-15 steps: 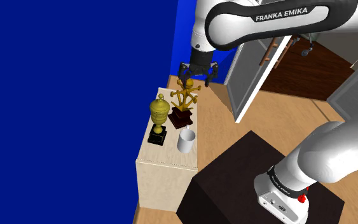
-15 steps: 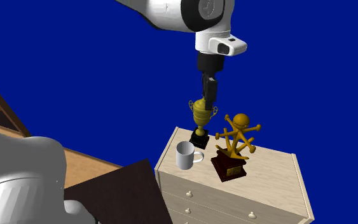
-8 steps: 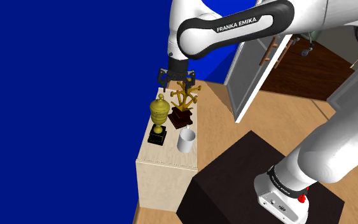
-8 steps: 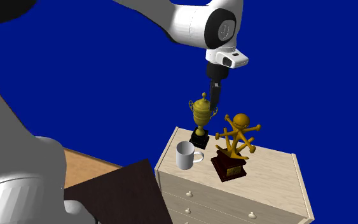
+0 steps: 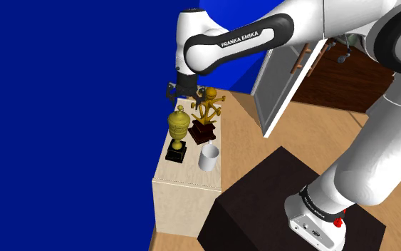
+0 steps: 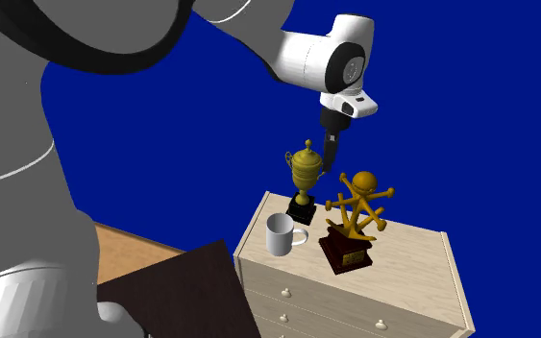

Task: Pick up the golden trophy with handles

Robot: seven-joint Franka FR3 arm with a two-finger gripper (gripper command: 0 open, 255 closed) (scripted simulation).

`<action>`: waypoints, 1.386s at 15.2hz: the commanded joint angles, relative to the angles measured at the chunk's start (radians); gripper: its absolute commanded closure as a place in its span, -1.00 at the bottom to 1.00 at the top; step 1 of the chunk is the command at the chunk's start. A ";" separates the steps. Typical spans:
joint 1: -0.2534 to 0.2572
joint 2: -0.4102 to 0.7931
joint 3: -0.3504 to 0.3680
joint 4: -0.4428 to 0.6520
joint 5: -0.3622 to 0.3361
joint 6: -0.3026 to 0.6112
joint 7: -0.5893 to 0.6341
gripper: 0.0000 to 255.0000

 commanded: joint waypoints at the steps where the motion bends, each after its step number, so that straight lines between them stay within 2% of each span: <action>1: 0.002 0.013 -0.001 -0.013 -0.006 0.025 0.006 -1.00; 5: 0.004 0.029 -0.003 -0.028 -0.014 0.056 0.011 -1.00; 6: 0.004 0.029 -0.003 -0.029 -0.014 0.057 0.011 1.00; 15: 0.004 0.029 -0.003 -0.028 -0.014 0.056 0.011 1.00; 21: 0.000 -0.007 0.002 0.010 0.004 -0.016 0.000 1.00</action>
